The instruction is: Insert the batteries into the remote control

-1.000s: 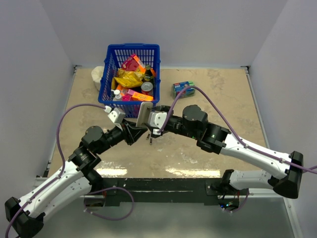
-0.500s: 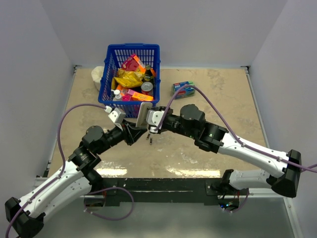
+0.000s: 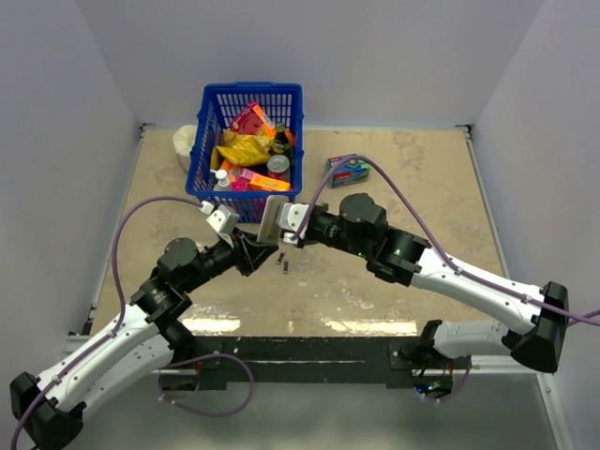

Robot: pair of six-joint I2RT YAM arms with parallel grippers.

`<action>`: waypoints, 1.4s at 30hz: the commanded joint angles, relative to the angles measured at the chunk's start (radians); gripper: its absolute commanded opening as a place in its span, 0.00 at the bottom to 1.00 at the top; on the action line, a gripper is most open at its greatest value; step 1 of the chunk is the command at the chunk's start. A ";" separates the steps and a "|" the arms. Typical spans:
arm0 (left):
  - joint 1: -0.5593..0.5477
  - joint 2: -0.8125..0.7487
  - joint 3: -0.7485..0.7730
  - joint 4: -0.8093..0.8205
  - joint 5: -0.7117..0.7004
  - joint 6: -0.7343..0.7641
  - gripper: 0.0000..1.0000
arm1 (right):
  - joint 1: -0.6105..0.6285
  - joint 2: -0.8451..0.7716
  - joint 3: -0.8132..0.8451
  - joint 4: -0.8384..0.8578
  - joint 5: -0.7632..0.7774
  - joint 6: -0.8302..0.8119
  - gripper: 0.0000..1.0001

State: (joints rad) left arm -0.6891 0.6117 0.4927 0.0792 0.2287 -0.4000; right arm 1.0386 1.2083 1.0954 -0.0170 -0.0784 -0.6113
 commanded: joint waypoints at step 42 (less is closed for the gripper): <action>-0.009 0.043 0.006 0.067 -0.003 -0.020 0.00 | -0.058 -0.073 -0.072 0.052 0.014 0.090 0.46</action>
State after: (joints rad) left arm -0.6983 0.6590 0.4603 0.0738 0.1905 -0.4515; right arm 0.9977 1.1141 0.9676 -0.0132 -0.0235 -0.4885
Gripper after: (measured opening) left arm 0.325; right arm 0.472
